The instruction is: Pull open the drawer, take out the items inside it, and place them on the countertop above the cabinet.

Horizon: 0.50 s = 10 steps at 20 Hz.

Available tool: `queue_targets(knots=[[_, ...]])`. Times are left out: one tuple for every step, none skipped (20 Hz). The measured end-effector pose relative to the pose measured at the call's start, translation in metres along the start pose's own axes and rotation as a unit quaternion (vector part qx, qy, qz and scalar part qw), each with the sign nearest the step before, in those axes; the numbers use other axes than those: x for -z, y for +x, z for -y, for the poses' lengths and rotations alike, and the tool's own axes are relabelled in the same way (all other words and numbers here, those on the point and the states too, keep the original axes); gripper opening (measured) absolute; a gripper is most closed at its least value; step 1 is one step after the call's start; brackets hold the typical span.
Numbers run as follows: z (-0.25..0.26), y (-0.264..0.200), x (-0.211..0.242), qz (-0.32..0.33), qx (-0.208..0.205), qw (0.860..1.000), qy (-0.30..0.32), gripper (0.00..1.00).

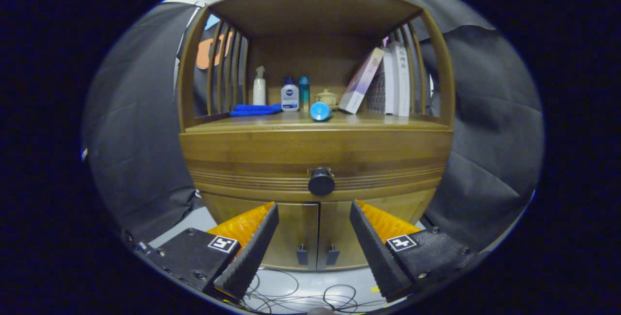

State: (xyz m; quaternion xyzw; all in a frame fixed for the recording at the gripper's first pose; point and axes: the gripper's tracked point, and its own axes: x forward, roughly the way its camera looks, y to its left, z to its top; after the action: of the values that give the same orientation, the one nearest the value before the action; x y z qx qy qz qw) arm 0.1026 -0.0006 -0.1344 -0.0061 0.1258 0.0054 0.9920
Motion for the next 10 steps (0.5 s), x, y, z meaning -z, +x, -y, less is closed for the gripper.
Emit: queue_targets(knots=[[-0.001, -0.020, -0.006, 0.009, -0.004, 1.000, -0.005, 0.97], [-0.002, -0.040, -0.013, 0.022, -0.007, 1.000, -0.009, 0.97], [-0.005, -0.059, -0.024, 0.038, -0.013, 0.999, -0.012, 0.97], [-0.009, -0.076, -0.033, 0.053, -0.019, 0.998, -0.018, 0.97], [-0.010, -0.091, -0.041, 0.067, -0.021, 0.997, -0.024, 0.97], [-0.009, -0.104, -0.048, 0.077, -0.019, 0.996, -0.027, 0.97], [-0.011, -0.117, -0.053, 0.083, -0.020, 0.996, -0.025, 0.97], [-0.012, -0.128, -0.056, 0.088, -0.022, 0.996, -0.018, 0.97], [-0.012, -0.136, -0.059, 0.091, -0.019, 0.996, -0.008, 0.97], [-0.009, -0.144, -0.063, 0.096, -0.015, 0.995, -0.004, 0.97]])
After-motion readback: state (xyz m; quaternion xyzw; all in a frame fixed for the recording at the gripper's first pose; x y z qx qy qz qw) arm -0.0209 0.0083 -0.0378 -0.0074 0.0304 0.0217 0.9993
